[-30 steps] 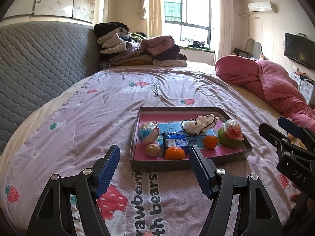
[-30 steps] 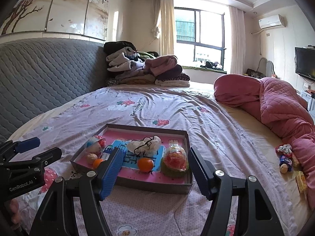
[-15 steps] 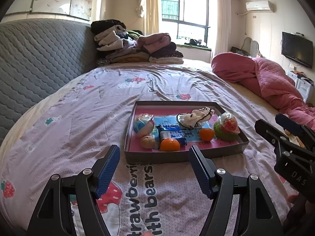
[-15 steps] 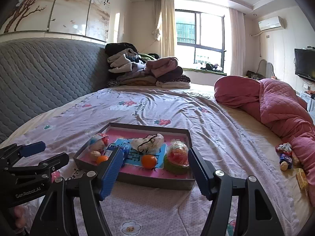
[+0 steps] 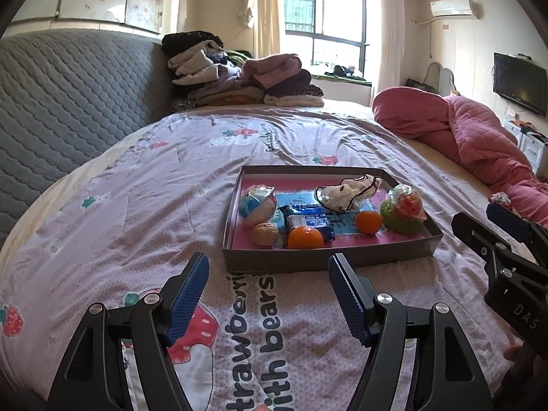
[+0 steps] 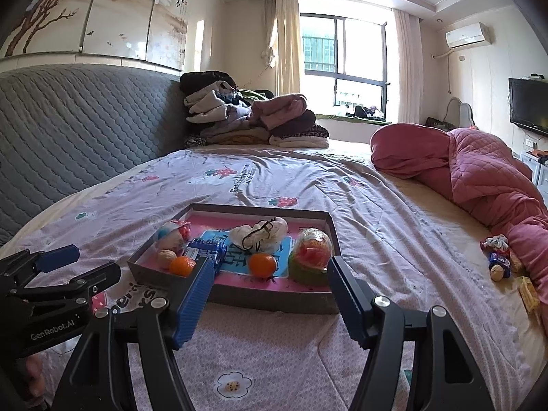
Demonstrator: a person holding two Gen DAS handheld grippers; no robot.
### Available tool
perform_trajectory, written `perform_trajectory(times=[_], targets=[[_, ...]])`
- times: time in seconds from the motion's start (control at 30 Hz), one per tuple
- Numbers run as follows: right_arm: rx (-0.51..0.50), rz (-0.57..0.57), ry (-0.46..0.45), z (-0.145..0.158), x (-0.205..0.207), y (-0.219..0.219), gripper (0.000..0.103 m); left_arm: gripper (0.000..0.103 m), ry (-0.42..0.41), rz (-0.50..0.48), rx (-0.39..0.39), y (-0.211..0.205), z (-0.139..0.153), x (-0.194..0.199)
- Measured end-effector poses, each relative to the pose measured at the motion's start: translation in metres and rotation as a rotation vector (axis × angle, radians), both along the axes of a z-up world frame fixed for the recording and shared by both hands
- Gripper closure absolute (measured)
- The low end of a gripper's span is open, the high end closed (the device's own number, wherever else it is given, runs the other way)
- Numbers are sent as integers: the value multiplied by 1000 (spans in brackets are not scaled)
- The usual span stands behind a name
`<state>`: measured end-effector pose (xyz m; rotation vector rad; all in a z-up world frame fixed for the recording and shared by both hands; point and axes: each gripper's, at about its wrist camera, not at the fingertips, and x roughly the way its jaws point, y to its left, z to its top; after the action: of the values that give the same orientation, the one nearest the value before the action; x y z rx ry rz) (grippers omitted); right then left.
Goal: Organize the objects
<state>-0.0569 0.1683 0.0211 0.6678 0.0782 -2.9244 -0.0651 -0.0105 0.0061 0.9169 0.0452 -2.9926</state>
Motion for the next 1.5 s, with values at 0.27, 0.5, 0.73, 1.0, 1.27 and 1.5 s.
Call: perform_trajectory(times=[0.27,0.5,0.73,1.0,1.27,1.5], targets=[[6,4,-24,-10,0,-2,35,29,-14,1,-12,1,-12,-3],[9,-12,-38,-23,0,1,35,29,-35,-4,-3,1,-23,-6],[-11,-4,-79,-39,-5,5,35,29,-62,-2,1,1,-34,-7],[5,-8,-96,-50,-4,5,35,29,-74,9,7,-3,-41,-5],[28,2,-100,-57,-2,1,35,29,-79,4,12,-3,-43,-5],[39,9,-104,-62,1,-1,35,29,-82,-2,8,-3,-45,-4]])
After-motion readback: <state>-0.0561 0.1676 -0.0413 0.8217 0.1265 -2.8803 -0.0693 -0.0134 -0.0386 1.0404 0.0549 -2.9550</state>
